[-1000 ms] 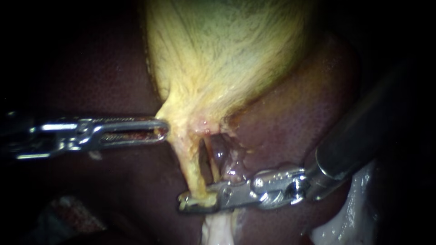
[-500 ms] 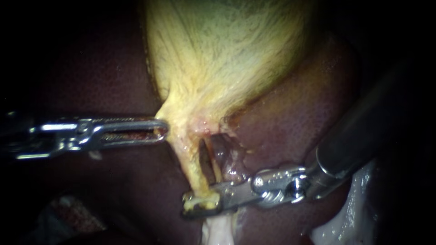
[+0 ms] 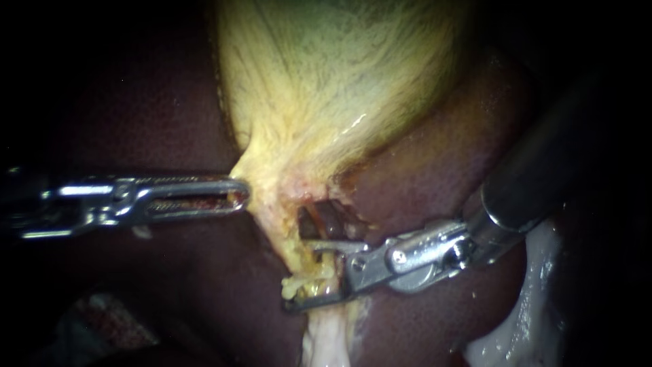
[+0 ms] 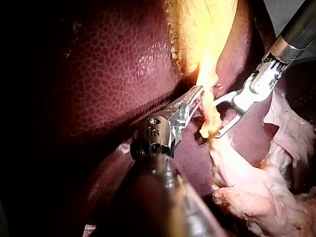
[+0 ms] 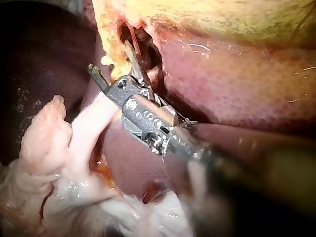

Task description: Going back first clip left tube

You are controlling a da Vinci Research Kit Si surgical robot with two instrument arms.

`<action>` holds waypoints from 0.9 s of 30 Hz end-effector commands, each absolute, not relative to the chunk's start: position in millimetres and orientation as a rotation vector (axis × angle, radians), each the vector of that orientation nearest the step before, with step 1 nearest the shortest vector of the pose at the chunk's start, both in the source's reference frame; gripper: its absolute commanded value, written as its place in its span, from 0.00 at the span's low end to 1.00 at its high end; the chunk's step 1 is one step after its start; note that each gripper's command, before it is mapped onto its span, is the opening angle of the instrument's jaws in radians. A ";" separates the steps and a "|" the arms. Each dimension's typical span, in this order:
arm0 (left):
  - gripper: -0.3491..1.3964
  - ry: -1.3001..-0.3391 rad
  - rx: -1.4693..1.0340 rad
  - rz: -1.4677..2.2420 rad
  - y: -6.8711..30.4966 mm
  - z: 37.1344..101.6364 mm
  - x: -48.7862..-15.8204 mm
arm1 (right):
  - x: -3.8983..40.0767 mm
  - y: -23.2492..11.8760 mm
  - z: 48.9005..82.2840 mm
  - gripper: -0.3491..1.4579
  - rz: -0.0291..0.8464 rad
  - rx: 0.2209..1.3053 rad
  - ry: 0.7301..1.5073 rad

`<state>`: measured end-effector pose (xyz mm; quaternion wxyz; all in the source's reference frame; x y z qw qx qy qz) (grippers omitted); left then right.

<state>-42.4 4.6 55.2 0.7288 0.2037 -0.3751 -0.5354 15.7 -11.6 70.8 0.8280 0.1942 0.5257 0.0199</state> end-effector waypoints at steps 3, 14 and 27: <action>0.04 -0.826 0.449 -1.179 4.6 55.2 -42.4 | 14.5 -11.3 70.1 0.52 0.037 0.415 1.120; 0.04 -0.827 0.449 -1.178 5.0 56.0 -42.2 | 8.1 -8.2 65.6 0.52 0.045 0.376 1.118; 0.04 -0.827 0.443 -1.178 6.1 58.9 -41.5 | 4.5 -5.8 60.1 0.52 0.033 0.291 1.133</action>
